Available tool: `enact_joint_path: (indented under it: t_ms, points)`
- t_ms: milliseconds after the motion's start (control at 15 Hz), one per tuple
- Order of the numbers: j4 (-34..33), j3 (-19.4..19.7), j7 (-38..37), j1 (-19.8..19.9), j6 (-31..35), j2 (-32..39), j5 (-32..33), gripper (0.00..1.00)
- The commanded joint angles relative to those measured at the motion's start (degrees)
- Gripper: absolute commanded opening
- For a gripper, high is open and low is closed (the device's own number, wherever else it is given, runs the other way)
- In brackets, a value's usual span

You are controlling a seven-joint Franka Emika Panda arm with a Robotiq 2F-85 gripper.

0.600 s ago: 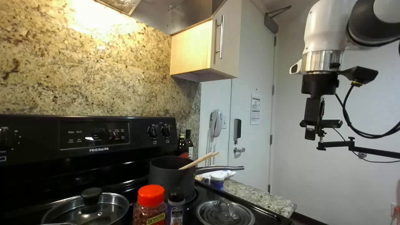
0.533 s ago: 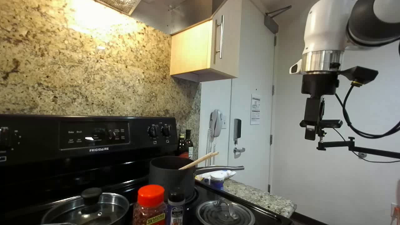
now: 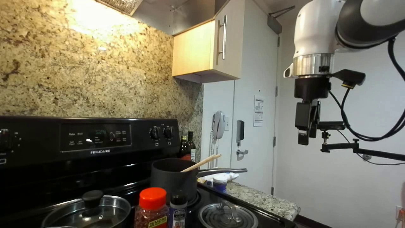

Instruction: Pick up the salt shaker on the stove and place it on the counter-top.

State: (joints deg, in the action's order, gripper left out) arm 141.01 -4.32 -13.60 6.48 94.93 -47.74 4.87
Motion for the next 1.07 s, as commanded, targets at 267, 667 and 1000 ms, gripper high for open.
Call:
enact_joint_path:
  t_ms: [267,667,1000]
  points:
    - [-11.5,-7.6,-15.9,-0.4,2.1,19.3,-1.7,1.00]
    - [-19.2,-8.0,-25.8,-3.2,8.7,33.2,-3.4,1.00]
    - [-23.8,-6.8,-26.6,-6.6,14.6,41.8,-3.8,1.00]
